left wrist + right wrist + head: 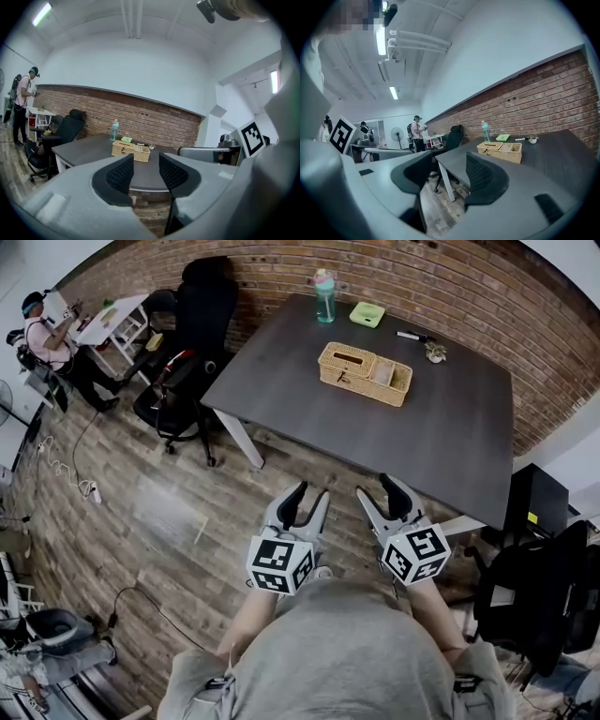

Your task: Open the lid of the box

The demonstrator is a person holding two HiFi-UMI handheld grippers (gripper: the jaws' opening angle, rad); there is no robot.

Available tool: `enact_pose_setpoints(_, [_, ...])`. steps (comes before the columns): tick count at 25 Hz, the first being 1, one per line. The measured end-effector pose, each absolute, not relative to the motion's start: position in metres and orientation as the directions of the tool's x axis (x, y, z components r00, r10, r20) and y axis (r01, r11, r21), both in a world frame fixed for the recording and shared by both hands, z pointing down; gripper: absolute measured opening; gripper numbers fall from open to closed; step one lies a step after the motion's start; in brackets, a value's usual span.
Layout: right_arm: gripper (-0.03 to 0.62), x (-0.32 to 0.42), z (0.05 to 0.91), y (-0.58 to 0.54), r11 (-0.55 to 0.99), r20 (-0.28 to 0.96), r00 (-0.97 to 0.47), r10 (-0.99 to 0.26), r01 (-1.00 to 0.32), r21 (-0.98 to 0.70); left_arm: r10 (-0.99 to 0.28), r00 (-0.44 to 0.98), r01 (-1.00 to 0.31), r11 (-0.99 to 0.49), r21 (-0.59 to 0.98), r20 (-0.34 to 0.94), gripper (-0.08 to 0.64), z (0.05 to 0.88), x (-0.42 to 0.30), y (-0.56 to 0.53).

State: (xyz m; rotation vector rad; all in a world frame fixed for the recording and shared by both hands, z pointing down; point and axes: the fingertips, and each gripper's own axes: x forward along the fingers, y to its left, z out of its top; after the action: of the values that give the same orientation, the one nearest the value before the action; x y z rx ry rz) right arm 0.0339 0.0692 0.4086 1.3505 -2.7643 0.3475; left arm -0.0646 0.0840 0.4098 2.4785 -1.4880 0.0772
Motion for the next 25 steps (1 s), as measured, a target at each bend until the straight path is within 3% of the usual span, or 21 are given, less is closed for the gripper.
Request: enact_pose_setpoints(25, [0.213, 0.010, 0.425, -0.019, 0.580, 0.169, -0.597, -0.785, -0.802, -0.142, -0.878, 0.437, -0.889, -0.388, 0.244, 0.196, 0.163, 0.428, -0.108, -0.001])
